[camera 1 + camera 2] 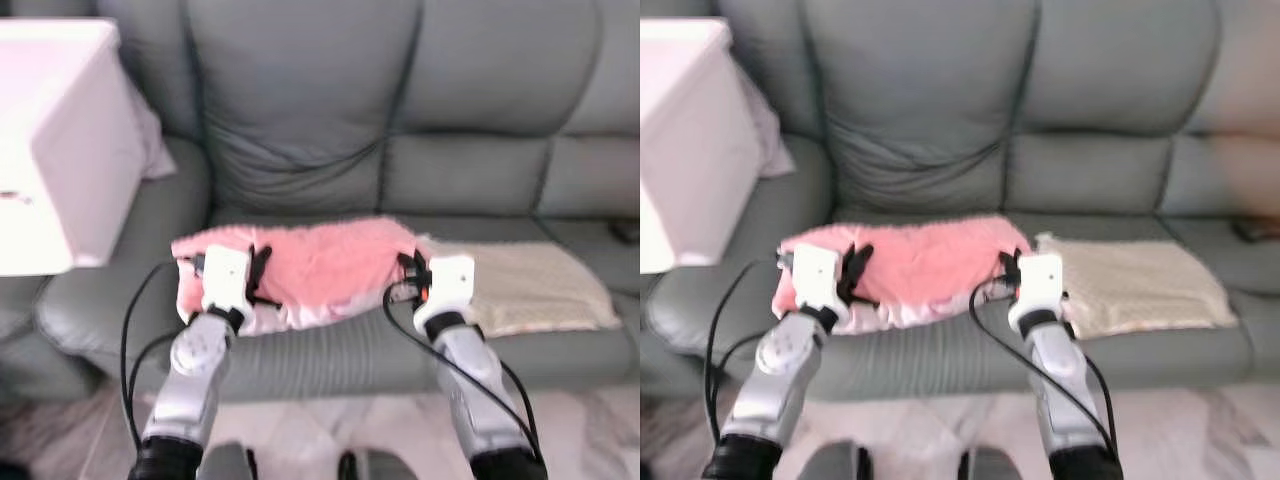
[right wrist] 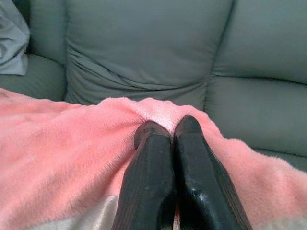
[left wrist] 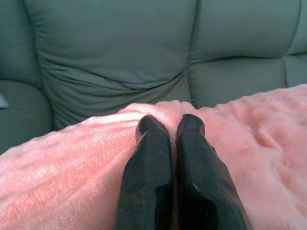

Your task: Move the pillow to the sofa

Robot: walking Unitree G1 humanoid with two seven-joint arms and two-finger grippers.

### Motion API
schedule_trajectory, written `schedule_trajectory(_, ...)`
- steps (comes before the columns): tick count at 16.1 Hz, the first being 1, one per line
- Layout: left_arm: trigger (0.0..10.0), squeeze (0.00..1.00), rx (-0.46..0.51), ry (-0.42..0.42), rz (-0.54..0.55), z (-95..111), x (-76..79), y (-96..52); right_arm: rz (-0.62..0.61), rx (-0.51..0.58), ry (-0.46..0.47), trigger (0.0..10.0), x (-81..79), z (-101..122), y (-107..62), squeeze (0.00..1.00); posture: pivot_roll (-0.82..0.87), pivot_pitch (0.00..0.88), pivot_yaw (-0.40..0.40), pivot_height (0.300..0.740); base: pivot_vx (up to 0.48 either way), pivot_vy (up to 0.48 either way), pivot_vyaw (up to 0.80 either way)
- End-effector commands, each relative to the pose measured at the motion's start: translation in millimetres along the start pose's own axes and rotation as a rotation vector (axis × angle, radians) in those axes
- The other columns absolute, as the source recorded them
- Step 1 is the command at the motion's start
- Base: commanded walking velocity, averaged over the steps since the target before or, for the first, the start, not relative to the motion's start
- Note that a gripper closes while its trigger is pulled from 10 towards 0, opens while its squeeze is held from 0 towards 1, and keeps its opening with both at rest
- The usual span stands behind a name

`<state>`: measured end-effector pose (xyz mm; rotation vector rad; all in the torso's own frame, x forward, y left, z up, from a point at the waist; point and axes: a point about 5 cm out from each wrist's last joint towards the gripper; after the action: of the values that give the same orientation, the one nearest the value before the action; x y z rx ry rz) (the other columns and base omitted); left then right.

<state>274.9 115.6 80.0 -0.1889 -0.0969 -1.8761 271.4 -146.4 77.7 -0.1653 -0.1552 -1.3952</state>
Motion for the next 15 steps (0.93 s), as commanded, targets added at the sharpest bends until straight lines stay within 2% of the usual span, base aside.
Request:
schedule_trajectory(1,10.0,0.0,0.027,0.0,-0.066,5.7,14.1,3.4,-0.02,0.002,-0.018,10.0,8.8,0.1,-1.0,0.0,-0.01,0.082,-0.07,0.74,0.0,0.0,0.0)
schedule_trajectory(3,10.0,0.0,0.036,-0.001,-0.077,6.7,15.6,3.0,-0.025,-0.004,-0.009,10.0,9.2,-0.7,-1.6,0.0,-0.02,0.087,-0.069,0.74,0.0,0.0,0.0)
schedule_trajectory(13,10.0,0.0,0.033,-0.01,-0.08,5.2,17.8,2.0,-0.021,-0.006,-0.015,10.0,8.1,-1.0,-3.2,0.0,-0.03,0.094,-0.071,0.74,0.316,0.0,0.0)
schedule_trajectory(15,10.0,0.0,0.036,-0.007,-0.07,5.5,17.0,2.2,-0.019,-0.008,-0.017,10.0,8.6,-1.4,-3.3,0.0,-0.02,0.096,-0.072,0.74,0.0,0.0,0.0)
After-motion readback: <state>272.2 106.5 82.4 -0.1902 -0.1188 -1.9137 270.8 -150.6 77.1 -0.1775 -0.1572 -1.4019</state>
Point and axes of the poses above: a point about 5 cm out from each wrist's last joint towards the gripper, its own y axis pointing out of the wrist towards the gripper, its own z axis along the axis of the wrist's last joint, x = y × z, and after that the axes turned 10 degrees about -y, right-handed
